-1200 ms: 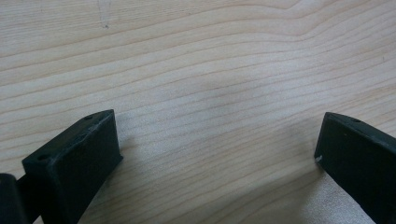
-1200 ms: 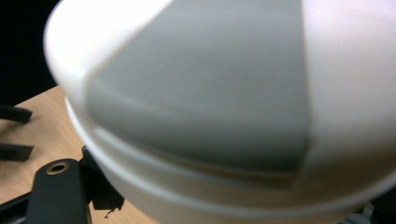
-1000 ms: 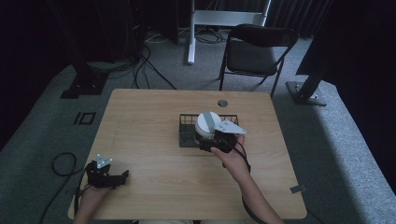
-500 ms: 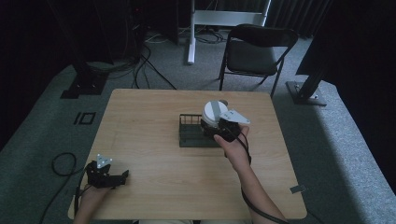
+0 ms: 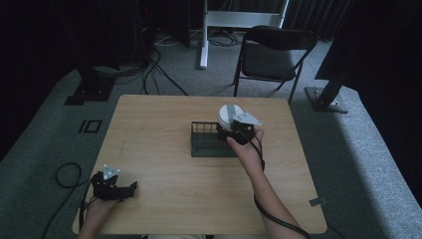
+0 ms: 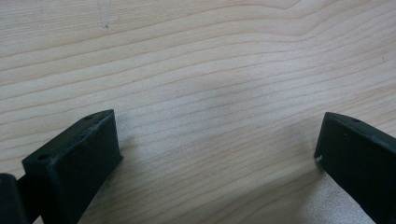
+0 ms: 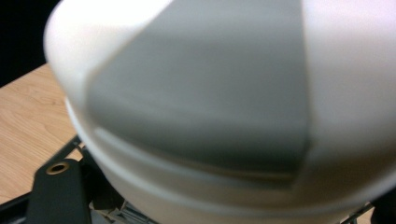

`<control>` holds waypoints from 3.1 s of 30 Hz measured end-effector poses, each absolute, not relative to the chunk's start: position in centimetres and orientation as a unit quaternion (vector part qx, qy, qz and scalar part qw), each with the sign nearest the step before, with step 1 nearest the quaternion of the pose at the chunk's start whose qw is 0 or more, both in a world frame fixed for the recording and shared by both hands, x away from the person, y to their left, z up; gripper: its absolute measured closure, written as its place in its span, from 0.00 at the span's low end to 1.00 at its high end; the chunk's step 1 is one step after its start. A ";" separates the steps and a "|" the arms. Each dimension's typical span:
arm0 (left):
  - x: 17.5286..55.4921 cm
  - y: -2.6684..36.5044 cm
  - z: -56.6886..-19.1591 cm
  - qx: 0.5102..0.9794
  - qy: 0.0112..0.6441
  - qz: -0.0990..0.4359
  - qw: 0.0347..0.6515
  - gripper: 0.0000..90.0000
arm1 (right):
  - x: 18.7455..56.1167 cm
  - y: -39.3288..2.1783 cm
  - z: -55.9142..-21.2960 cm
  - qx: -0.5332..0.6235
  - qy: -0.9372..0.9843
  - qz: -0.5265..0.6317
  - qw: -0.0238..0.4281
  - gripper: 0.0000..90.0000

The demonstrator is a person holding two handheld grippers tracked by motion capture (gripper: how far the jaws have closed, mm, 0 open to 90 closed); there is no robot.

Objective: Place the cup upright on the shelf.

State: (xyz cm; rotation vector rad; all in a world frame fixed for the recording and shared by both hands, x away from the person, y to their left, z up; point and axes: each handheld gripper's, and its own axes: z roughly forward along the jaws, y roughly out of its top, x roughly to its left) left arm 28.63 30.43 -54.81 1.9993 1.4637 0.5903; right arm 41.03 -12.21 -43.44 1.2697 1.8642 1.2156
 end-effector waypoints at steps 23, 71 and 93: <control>28.6 30.4 -54.8 0.751 0.549 0.222 0.293 0.00 | 42.8 -11.6 -46.7 0.507 0.713 0.416 0.250 0.20; 28.6 30.4 -54.8 0.751 0.549 0.222 0.293 0.00 | 41.8 -12.0 -47.7 0.494 0.710 0.437 0.247 0.14; 28.6 30.4 -54.8 0.749 0.551 0.223 0.293 0.00 | 40.4 -12.9 -47.1 0.475 0.711 0.449 0.258 0.14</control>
